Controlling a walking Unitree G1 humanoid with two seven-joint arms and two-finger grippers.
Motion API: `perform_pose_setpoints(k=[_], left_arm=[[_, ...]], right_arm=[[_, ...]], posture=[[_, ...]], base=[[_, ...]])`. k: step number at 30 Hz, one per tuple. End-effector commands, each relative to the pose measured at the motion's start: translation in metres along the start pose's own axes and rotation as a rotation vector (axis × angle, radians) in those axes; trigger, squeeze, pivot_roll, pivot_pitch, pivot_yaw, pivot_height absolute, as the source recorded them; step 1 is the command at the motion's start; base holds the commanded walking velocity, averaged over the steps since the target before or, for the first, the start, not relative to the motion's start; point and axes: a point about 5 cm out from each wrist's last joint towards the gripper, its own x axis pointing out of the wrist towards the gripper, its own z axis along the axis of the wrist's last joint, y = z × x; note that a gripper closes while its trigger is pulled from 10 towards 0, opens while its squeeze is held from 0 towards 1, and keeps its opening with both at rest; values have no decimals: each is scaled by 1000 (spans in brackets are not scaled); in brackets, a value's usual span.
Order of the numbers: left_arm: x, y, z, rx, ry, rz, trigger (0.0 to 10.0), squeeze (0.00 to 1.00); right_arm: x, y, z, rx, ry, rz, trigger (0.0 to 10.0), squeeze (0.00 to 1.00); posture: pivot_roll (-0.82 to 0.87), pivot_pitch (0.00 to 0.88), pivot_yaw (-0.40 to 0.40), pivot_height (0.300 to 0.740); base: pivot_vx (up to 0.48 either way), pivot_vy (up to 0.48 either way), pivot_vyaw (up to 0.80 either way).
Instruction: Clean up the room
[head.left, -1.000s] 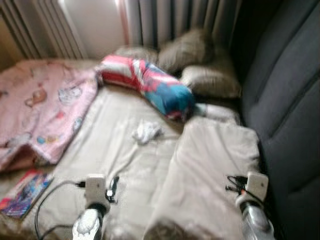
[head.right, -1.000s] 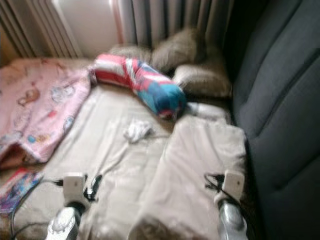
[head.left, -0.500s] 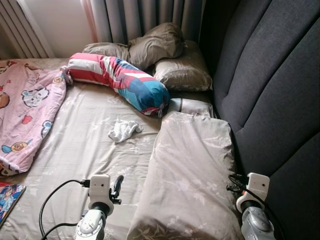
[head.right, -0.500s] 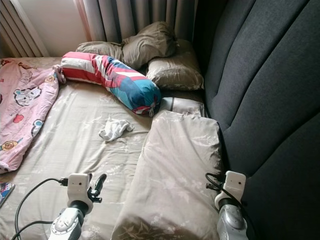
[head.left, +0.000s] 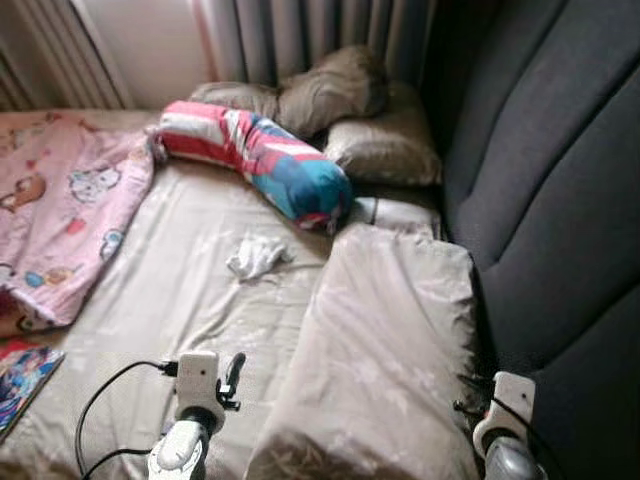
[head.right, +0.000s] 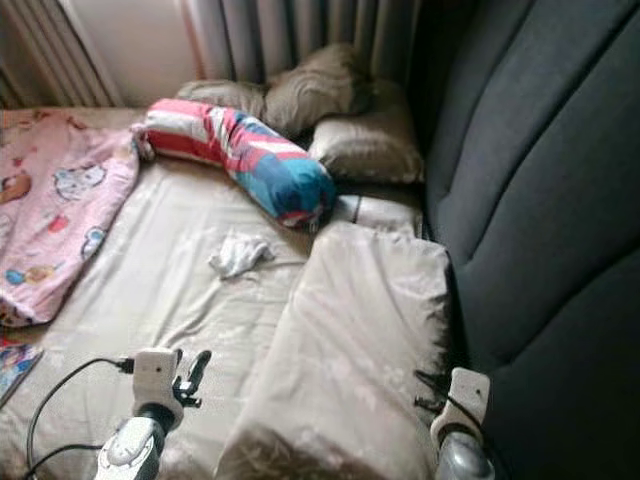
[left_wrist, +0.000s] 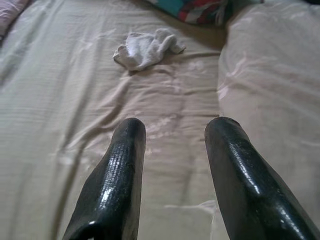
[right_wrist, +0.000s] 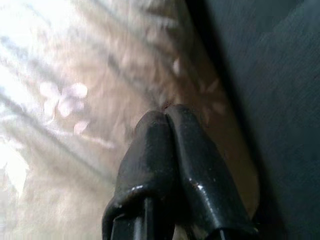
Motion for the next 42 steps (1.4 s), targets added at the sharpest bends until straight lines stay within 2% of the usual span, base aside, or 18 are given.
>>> perform_pose_setpoints(k=[1, 8, 11, 18, 21, 31, 42], left_arm=[[-5, 3, -4, 2, 20, 0, 10000, 0], [-11, 7, -6, 16, 26, -6, 10000, 0], [-14, 8, -6, 22, 29, -10, 10000, 0], [-17, 10, -6, 32, 33, -18, 10000, 0], [-16, 9, -6, 32, 32, -21, 10000, 0], [-16, 8, -3, 35, 34, -39, 10000, 0], [-15, 7, -2, 35, 37, -42, 10000, 0]], right_arm=[[-2, -4, -10, 47, 55, -12, 10000, 1000], [-1, -8, -13, 29, 95, -69, 10000, 1000], [-1, -3, -12, 74, 86, -29, 10000, 1000], [-2, 2, -15, 64, 84, 5, 10000, 1000], [-2, 6, -13, 103, 55, 29, 10000, 1000], [-5, 3, -19, 89, 70, 18, 10000, 1000], [-2, 0, -4, 146, -29, 47, 10000, 1000]], posture=[[2, 242, 15, 740], [20, 268, 31, 740], [29, 277, 37, 740], [35, 294, 51, 740], [36, 296, 56, 740], [26, 280, 61, 740], [26, 266, 59, 740]], base=[[0, 0, 0], [0, 0, 0], [0, 0, 0], [0, 0, 0], [0, 0, 0], [0, 0, 0], [0, 0, 0]])
